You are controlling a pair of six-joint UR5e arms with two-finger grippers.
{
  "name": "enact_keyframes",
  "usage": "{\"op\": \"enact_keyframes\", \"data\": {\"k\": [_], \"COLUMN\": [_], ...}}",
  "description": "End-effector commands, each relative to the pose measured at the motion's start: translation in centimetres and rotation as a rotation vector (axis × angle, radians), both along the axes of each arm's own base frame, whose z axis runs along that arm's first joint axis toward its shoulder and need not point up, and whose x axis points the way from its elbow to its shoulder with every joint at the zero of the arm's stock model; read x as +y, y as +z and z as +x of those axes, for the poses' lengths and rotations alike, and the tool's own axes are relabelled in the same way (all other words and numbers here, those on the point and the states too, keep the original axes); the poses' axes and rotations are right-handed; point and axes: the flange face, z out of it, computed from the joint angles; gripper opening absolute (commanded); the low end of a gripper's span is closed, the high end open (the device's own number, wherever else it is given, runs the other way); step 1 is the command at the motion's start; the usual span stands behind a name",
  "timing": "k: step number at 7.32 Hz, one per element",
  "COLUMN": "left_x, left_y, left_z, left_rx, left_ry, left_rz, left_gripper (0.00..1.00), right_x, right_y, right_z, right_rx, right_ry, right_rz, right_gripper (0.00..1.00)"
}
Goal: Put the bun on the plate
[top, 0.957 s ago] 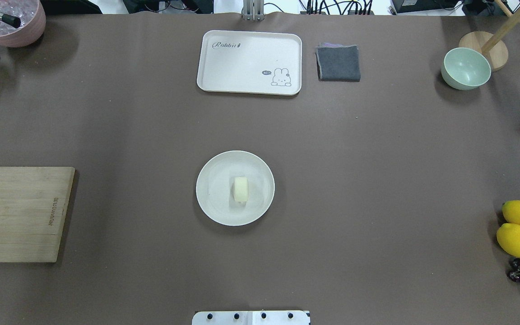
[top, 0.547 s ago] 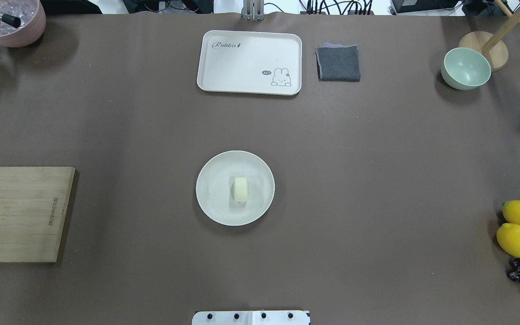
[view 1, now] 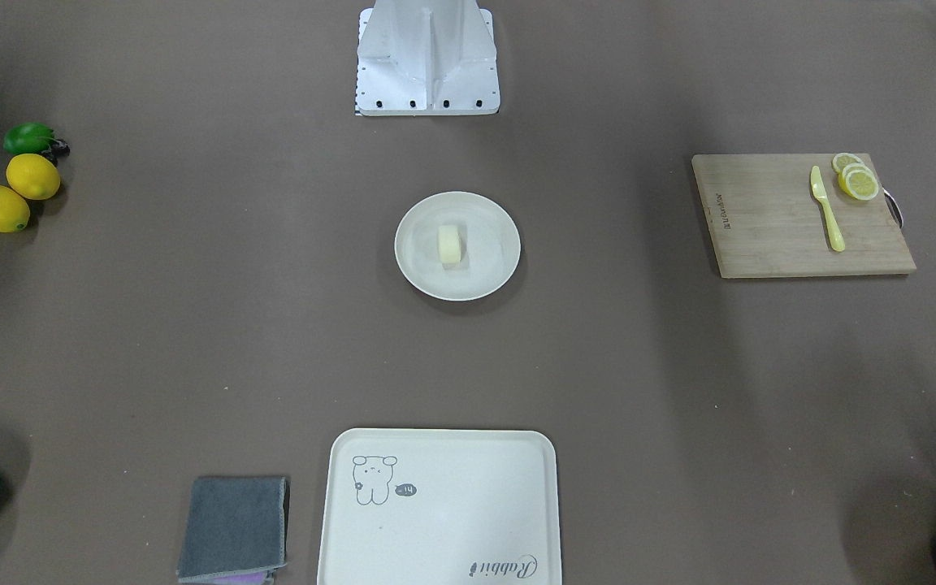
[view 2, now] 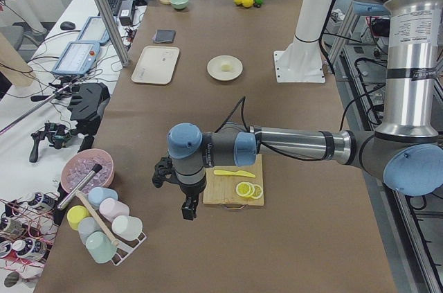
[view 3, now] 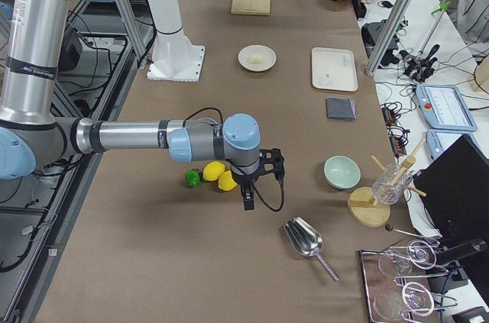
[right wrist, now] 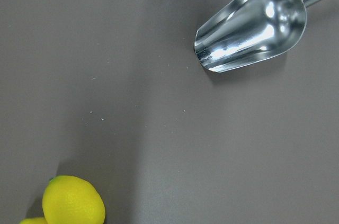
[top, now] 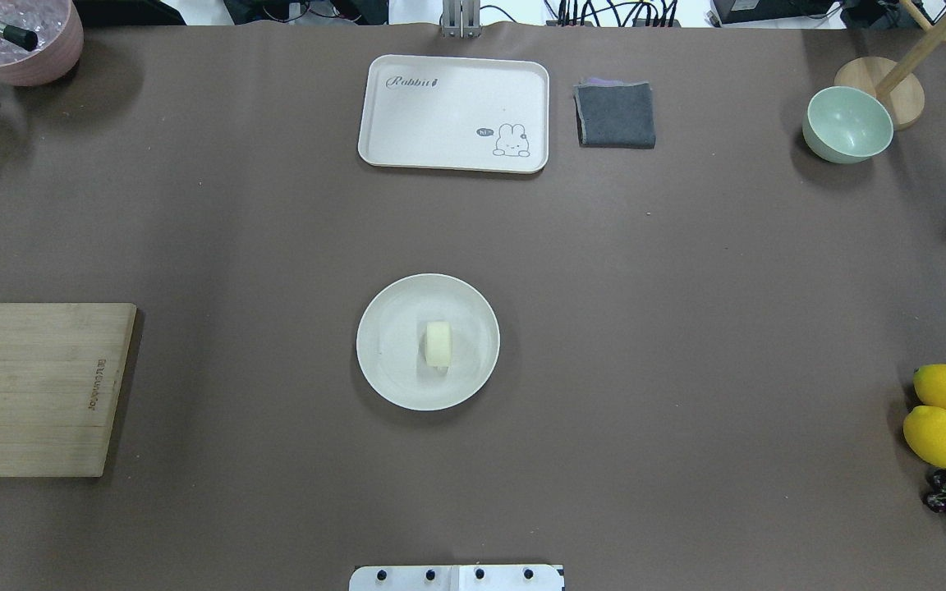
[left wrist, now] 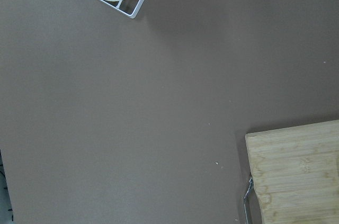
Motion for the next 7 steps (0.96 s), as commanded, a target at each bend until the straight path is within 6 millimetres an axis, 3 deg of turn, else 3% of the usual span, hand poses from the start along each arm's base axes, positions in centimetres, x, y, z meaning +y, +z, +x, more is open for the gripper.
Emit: {"op": "enact_keyframes", "data": {"k": [1,7], "left_x": [-0.03,-0.08], "left_y": [-0.13,-0.81], "left_z": [0.06,-0.01], "left_rx": [0.000,-0.001], "left_ry": [0.001,-0.001], "left_rz": [0.002,0.016], "left_gripper": [0.98,0.98], "right_x": [0.04,0.10], "right_y": [0.34,1.09], "right_z": [-0.01,-0.08], "right_rx": [-0.001,-0.002], "right_ry": [0.000,-0.001], "right_rz": [-0.008,-0.024], "right_gripper": [1.00,1.00]}}
